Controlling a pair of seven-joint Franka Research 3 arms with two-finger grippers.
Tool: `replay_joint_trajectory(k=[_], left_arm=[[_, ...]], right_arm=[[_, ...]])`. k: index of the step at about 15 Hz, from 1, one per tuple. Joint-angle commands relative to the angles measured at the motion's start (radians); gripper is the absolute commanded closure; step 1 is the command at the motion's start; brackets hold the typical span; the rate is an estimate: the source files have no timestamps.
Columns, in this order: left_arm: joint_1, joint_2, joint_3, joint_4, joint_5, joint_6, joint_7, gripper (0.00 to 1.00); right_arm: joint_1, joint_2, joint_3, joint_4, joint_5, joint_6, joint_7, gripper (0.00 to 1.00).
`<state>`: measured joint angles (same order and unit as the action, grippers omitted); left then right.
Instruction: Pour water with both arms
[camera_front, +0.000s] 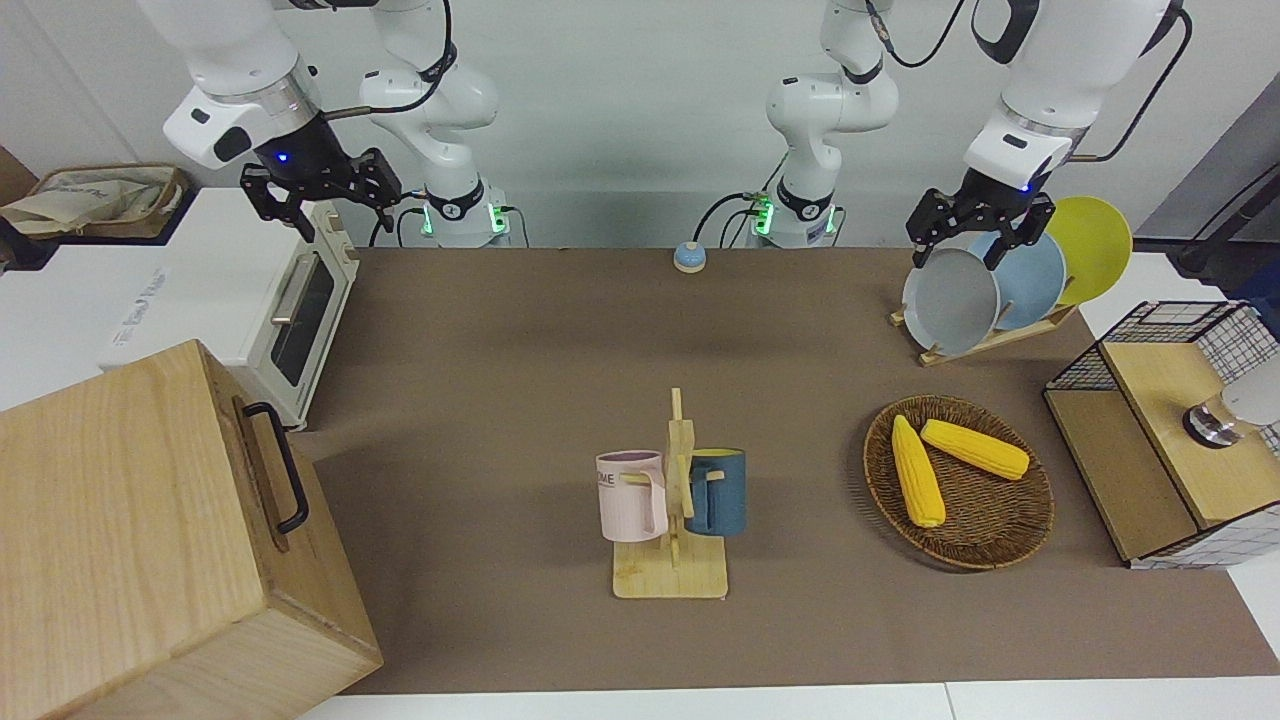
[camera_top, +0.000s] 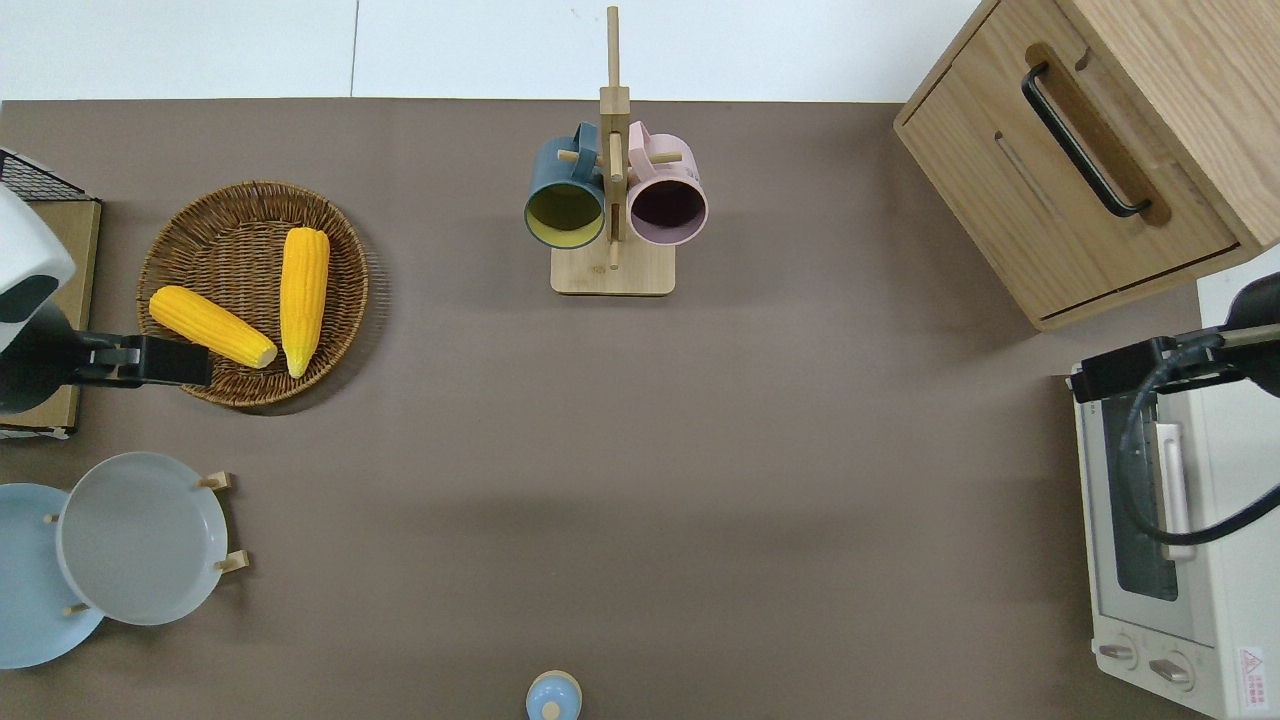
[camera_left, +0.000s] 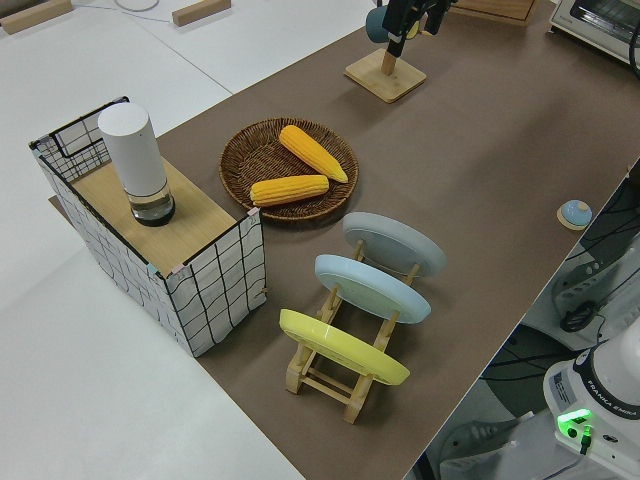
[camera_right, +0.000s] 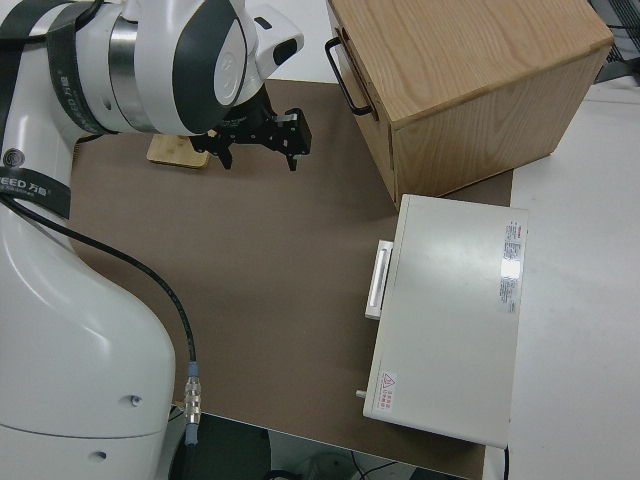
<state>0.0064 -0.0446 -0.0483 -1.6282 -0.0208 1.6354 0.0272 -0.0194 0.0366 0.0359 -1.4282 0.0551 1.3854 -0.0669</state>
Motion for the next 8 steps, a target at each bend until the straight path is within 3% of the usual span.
replay_joint_trajectory(k=[1, 8], left_arm=[[-0.006, -0.003, 0.002, -0.005, 0.019, 0.000, -0.003, 0.01], [-0.005, -0.012, 0.002, -0.035, 0.019, 0.018, 0.000, 0.00]], right_arm=[[-0.008, -0.015, 0.001, -0.020, 0.009, -0.002, 0.010, 0.009], [0.003, -0.015, 0.002, -0.020, 0.003, 0.000, 0.010, 0.009]])
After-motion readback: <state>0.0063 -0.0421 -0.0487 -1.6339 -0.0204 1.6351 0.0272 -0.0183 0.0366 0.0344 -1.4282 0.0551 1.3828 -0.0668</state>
